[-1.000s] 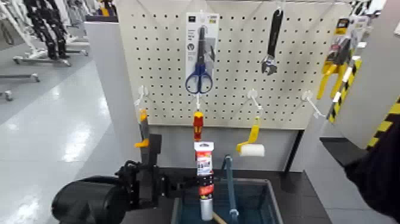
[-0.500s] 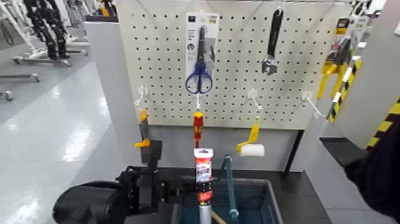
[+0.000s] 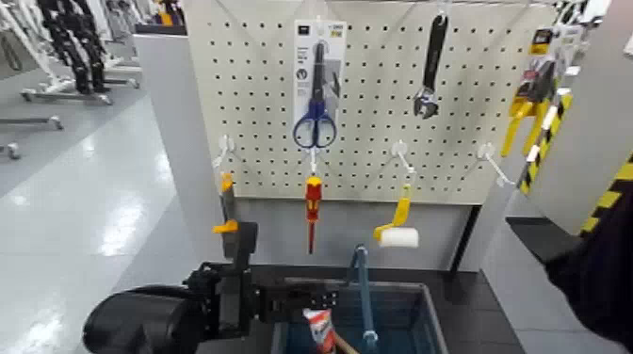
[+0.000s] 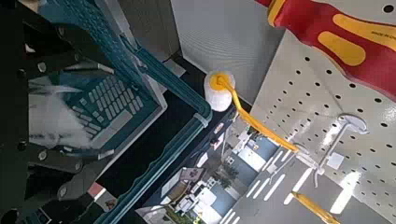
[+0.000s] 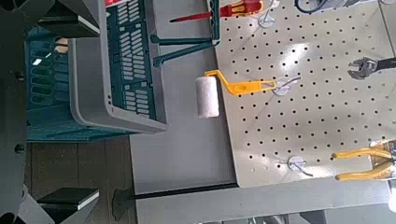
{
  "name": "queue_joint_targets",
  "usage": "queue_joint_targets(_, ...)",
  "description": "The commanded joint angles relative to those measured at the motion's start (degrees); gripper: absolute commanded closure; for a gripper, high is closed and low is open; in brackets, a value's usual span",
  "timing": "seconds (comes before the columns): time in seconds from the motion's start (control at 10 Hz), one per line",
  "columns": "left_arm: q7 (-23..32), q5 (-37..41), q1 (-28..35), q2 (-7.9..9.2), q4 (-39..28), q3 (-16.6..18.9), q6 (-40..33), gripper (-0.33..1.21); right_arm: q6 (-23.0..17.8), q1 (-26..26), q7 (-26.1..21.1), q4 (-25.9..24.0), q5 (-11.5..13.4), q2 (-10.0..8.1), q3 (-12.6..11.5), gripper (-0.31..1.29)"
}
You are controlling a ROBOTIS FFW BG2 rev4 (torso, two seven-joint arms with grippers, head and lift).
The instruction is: Put the red glue tube into the crate.
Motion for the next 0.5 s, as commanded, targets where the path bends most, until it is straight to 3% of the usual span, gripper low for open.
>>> queue_joint_targets(0.1, -0.06, -0.38, -0.11, 0.02, -0.26, 0.42, -0.31, -0.2, 0.0, 0.0, 0.0, 0.0, 0.0, 7.47, 0.0, 0.1)
queue_joint_targets(0.5, 0.03, -1.17, -0.02, -0.07, -1.31, 0.51, -0.75, -0.2, -0.17, 0.0, -0.08, -0.09, 0.0, 7.47, 0.0, 0.1)
